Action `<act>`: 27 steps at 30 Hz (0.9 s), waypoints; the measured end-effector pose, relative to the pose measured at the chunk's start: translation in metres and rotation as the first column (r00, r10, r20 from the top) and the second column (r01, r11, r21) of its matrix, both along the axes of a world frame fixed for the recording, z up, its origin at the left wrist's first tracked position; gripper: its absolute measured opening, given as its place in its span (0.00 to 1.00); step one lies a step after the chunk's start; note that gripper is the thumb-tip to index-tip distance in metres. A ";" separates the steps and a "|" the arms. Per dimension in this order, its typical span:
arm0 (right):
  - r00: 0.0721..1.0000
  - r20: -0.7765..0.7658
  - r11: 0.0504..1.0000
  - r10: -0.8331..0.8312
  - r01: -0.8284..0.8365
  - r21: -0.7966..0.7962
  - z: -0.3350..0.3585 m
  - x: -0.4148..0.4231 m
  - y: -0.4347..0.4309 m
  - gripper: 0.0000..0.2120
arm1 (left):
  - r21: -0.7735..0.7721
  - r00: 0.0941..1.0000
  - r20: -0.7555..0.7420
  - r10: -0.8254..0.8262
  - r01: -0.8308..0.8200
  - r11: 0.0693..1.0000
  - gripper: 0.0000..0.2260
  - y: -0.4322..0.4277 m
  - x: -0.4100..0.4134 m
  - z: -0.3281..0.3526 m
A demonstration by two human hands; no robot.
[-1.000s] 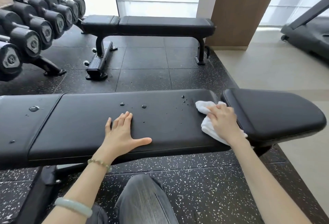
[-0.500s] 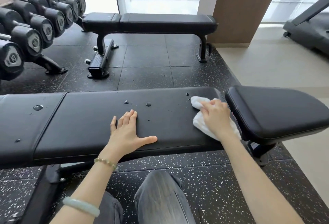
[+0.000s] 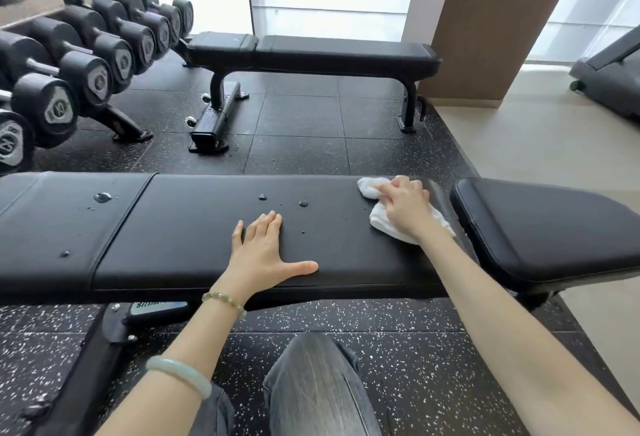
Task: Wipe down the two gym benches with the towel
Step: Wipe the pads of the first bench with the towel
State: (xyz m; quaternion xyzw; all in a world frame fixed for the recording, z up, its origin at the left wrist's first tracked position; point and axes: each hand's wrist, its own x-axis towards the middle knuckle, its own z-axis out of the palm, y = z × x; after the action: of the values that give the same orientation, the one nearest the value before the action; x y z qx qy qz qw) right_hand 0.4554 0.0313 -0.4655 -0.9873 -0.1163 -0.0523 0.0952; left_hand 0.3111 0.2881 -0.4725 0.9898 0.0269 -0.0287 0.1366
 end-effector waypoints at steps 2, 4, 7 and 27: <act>0.998 0.017 0.998 0.061 -0.061 0.009 -0.003 -0.026 0.001 0.15 | 0.007 1.000 -0.013 0.000 0.000 1.000 0.55 -0.001 -0.002 0.002; 0.993 0.024 0.993 0.114 -0.115 0.035 -0.006 -0.052 0.000 0.15 | 0.018 1.000 -0.018 -0.002 0.002 1.000 0.54 -0.001 -0.002 0.002; 0.981 0.049 0.977 0.189 -0.193 0.086 -0.009 -0.089 -0.008 0.16 | 0.029 1.000 -0.013 -0.005 0.005 1.000 0.57 -0.001 -0.002 0.002; 0.991 -0.008 0.989 -0.136 0.135 -0.060 0.000 0.053 -0.002 0.17 | 0.022 1.000 0.016 0.002 -0.002 1.000 0.64 0.000 0.002 -0.004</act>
State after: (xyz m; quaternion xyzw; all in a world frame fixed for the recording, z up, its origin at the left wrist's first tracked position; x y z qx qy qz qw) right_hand 0.5086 0.0297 -0.4660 -0.9956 -0.0499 -0.0491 0.0629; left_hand 0.3134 0.2878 -0.4763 0.9915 0.0271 -0.0205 0.1258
